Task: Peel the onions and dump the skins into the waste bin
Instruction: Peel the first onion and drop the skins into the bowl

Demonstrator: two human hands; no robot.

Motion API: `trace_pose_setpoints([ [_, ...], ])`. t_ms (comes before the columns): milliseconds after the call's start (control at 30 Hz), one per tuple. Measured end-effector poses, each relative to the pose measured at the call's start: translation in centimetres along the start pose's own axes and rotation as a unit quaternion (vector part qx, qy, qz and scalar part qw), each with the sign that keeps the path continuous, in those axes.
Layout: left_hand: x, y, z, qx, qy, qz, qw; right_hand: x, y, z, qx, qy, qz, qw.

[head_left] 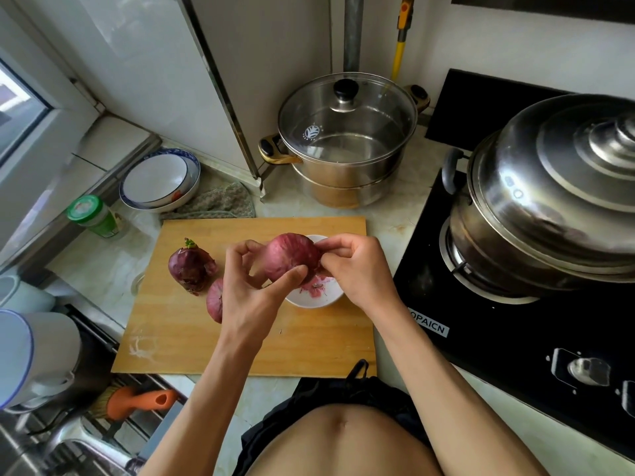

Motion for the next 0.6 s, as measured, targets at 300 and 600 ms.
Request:
trace_pose_setpoints([
  [300,0.8,1.3,0.7,-0.098,-0.023,0.071,0.992,0.0,-1.0,0.1,0.029,0.039,0.014,0.999],
  [600,0.4,1.9,0.5,-0.095,-0.038,0.067,0.992,0.1,-1.7,-0.2,0.02,0.019,0.022,0.999],
])
Point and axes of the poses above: each hand's wrist, its own x-axis towards the middle knuckle, its own z-axis out of the back of the hand, y = z × x, the point moved 1 cm from there along x, towards the middle knuckle, and after that the axes turned 4 degrees about -z, right-handed, at the moved point
